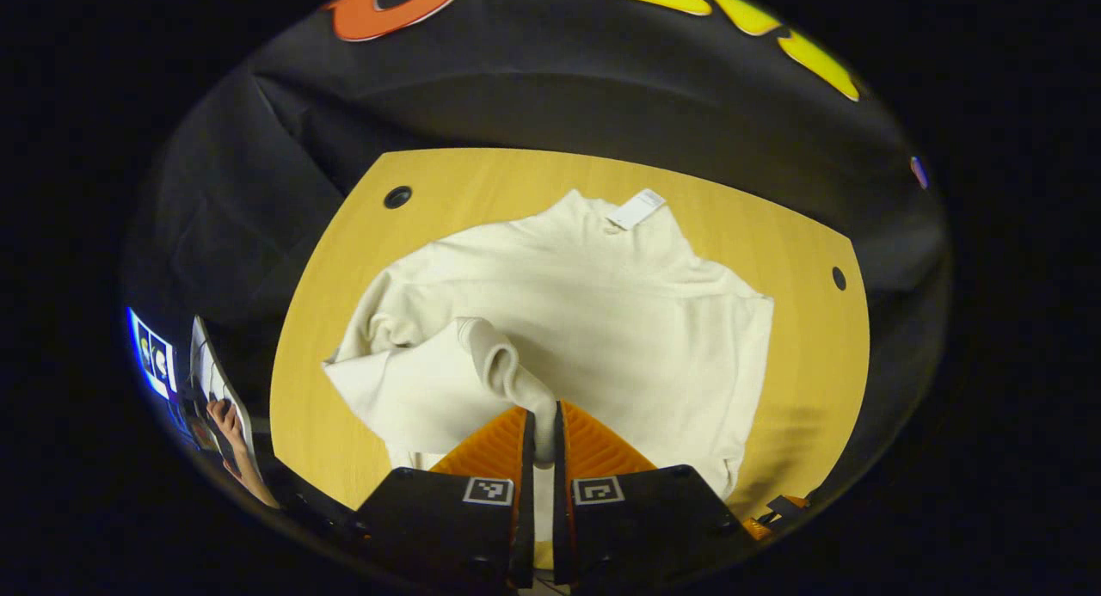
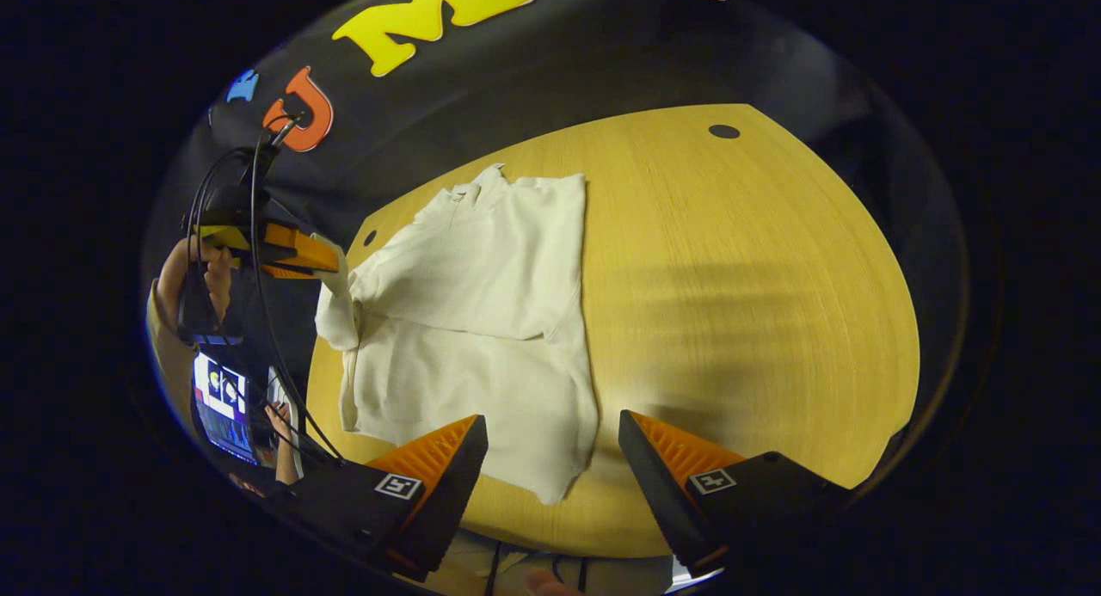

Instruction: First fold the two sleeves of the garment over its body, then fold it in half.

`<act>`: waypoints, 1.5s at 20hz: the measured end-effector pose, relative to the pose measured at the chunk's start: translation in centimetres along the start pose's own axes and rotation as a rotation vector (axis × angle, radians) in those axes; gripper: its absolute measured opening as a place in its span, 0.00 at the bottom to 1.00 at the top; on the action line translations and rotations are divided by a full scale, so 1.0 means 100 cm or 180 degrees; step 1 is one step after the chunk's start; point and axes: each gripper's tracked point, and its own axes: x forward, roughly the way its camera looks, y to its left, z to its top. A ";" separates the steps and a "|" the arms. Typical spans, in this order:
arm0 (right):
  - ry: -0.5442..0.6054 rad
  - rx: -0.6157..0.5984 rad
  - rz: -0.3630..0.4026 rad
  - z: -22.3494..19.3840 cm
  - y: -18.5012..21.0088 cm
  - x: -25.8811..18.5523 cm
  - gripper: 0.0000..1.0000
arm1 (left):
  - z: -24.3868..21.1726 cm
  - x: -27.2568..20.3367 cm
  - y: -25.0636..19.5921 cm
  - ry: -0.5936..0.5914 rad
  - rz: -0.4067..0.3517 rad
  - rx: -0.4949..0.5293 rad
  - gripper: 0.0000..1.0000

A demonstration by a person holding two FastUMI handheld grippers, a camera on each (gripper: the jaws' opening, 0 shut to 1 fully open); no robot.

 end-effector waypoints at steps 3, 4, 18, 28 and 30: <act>-0.0014 -0.0051 -0.0127 0.002 -0.024 -0.010 0.92 | 0.009 0.007 -0.082 0.0002 -0.0282 0.0240 0.08; -0.0017 -0.0047 -0.0147 0.003 -0.030 -0.012 0.92 | 0.010 0.009 -0.105 0.0011 -0.0345 0.0283 0.08; 0.0061 -0.0070 -0.0347 -0.007 -0.067 -0.012 0.92 | -0.007 0.044 -0.235 0.0258 -0.0676 0.0251 0.14; 0.0005 -0.0143 -0.0384 -0.021 -0.032 -0.013 0.92 | -0.025 0.025 -0.216 0.0186 -0.0852 0.0146 0.72; 0.0002 -0.0142 -0.0391 -0.027 -0.021 -0.013 0.92 | -0.035 0.022 -0.191 0.0194 -0.0730 0.0142 0.83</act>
